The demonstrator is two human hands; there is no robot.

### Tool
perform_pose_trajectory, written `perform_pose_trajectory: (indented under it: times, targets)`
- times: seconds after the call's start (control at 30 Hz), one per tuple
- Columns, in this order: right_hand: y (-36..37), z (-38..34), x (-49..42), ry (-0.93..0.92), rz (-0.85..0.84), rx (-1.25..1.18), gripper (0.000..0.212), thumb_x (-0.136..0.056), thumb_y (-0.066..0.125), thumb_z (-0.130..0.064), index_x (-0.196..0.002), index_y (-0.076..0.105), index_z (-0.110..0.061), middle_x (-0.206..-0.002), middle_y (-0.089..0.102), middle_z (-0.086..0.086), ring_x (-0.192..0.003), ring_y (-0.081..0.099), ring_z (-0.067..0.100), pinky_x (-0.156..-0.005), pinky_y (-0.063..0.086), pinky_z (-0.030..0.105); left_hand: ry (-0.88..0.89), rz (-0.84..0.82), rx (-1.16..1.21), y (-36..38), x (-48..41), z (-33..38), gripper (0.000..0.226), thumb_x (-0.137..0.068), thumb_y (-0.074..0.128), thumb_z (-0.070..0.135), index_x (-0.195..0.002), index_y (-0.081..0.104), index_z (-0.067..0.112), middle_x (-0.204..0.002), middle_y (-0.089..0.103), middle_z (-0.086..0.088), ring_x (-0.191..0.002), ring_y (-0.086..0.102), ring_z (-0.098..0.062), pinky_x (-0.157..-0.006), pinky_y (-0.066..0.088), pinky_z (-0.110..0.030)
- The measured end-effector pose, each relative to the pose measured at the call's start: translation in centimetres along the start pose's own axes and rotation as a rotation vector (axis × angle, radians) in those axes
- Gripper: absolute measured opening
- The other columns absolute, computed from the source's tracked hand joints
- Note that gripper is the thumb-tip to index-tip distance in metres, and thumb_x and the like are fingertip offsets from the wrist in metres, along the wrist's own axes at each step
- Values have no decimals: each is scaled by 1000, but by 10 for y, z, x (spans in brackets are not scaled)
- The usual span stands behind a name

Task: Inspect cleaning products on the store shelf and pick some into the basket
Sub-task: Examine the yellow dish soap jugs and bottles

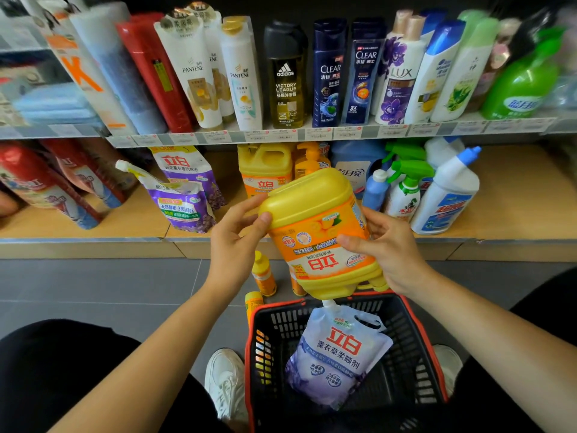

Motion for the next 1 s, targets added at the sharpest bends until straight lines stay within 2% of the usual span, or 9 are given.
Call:
perform_pose_trajectory:
  times: [0.13, 0.23, 0.4, 0.5, 0.63, 0.73, 0.83, 0.93, 1.0]
  targets:
    - [-3, 7, -2, 43, 30, -54, 62, -63, 89, -27, -121, 69, -13, -117, 73, 13, -109, 69, 33, -90, 57, 50, -125, 18, 111, 2, 2, -14, 24, -101, 58, 14, -124, 66, 17, -114, 74, -6, -101, 74, -20, -79, 61, -30]
    - [-5, 11, -4, 72, 58, -109, 61, -67, 87, -26, -122, 67, -10, -118, 72, 15, -108, 70, 34, -87, 58, 49, -263, -51, 12, 14, 11, -33, 23, -103, 55, 13, -122, 68, 11, -104, 75, -12, -91, 75, -23, -74, 60, -32]
    - [-8, 6, -8, 82, 116, -200, 44, -77, 78, -20, -118, 68, -9, -115, 73, 14, -104, 71, 32, -77, 61, 39, -598, -292, 0, 40, 38, -68, 38, -98, 52, 51, -104, 75, 22, -102, 77, -3, -99, 71, -23, -89, 57, -40]
    - [-8, 6, -11, 101, 132, -241, 43, -79, 74, -20, -120, 67, -9, -115, 74, 12, -104, 72, 29, -74, 60, 35, -699, -450, 58, 53, 50, -78, 55, -84, 55, 64, -110, 74, 19, -109, 76, -10, -97, 71, -23, -90, 57, -38]
    - [-5, 11, -18, 172, 78, -281, 46, -86, 68, -28, -128, 62, -12, -124, 70, 11, -111, 69, 27, -81, 60, 40, -676, -361, 225, 52, 46, -74, 62, -84, 61, 58, -112, 70, 4, -113, 74, -18, -96, 74, -22, -75, 59, -26]
    - [-4, 20, -25, 238, 35, -229, 37, -87, 65, -37, -121, 66, -22, -123, 71, 5, -109, 70, 24, -82, 61, 45, -569, -217, 272, 37, 30, -63, 65, -83, 65, 52, -108, 64, -8, -103, 73, -20, -89, 74, -22, -71, 58, -26]
    - [-4, 40, -30, 319, 28, -201, 33, -85, 67, -38, -114, 68, -23, -118, 73, 5, -106, 71, 25, -78, 59, 46, -404, -142, 234, 13, 12, -42, 43, -82, 74, 45, -88, 65, 4, -86, 72, -12, -84, 71, -21, -74, 57, -32]
    - [2, 67, -29, 426, 48, -230, 30, -84, 69, -34, -109, 68, -15, -107, 75, 9, -104, 72, 30, -83, 59, 45, -318, -81, 256, -6, 5, -27, 42, -84, 72, 33, -110, 65, 1, -109, 72, -17, -104, 69, -30, -87, 59, -43]
    - [11, 84, -27, 467, -5, -108, 31, -83, 72, -31, -106, 70, -10, -101, 77, 9, -99, 73, 28, -81, 59, 39, -280, 4, 256, -19, 3, -17, 46, -82, 73, 31, -119, 64, 4, -113, 73, -13, -108, 69, -28, -91, 59, -47]
Point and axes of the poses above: each hand's wrist, its own x-axis away from the middle knuckle, its own y-axis out of the palm, z = x × y, the point moved 8 cm from there along -x, towards the middle knuckle
